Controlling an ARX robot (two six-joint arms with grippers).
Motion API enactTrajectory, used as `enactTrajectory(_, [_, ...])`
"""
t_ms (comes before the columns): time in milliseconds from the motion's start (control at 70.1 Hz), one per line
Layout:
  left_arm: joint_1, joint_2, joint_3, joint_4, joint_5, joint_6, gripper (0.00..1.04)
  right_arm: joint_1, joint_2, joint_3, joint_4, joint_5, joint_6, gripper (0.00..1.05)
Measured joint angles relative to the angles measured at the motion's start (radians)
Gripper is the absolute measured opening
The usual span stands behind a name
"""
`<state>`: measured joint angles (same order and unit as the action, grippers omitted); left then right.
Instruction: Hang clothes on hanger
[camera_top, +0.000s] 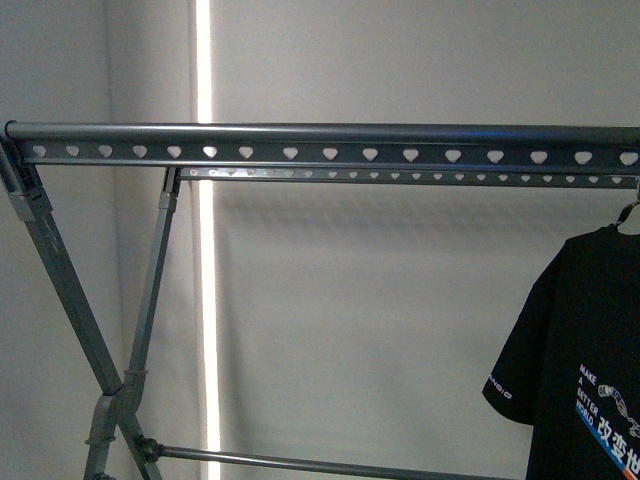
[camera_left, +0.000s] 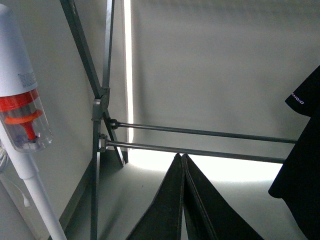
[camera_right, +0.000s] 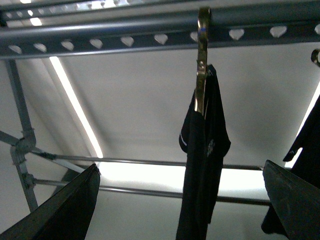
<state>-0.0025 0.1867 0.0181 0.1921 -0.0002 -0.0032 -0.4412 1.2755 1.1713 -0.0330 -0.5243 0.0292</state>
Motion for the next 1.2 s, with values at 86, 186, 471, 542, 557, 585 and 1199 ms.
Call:
enactTrajectory(86, [0.0,-0.048,0.0,-0.056,-0.001,0.0,0.04,-0.016,-0.121,-0.117,0.095,-0.008,0.033,0.97])
enactTrajectory(186, [0.0,-0.174,0.0,-0.184,0.0,0.0,0.04,-0.031,-0.311,-0.288,0.212,-0.016,0.083,0.97])
enactTrajectory(471, [0.0,-0.182,0.0,-0.19,0.0,0.0,0.04,0.079,-0.816,-0.637,0.021,0.175,0.048,0.77])
enactTrajectory(542, [0.0,-0.183,0.0,-0.19,0.0,0.0,0.04,0.14,-0.867,-0.729,0.011,0.237,0.004,0.61])
enactTrajectory(557, [0.0,-0.183,0.0,-0.19,0.0,0.0,0.04,0.146,-0.872,-0.739,0.012,0.243,0.001,0.6])
enactTrajectory(585, [0.0,-0.183,0.0,-0.19,0.0,0.0,0.04,0.164,-0.883,-0.765,0.019,0.261,-0.005,0.54])
enactTrajectory(1199, [0.0,-0.183,0.0,-0.19,0.0,0.0,0.04,0.436,-1.175,-1.054,0.008,0.521,-0.029,0.02])
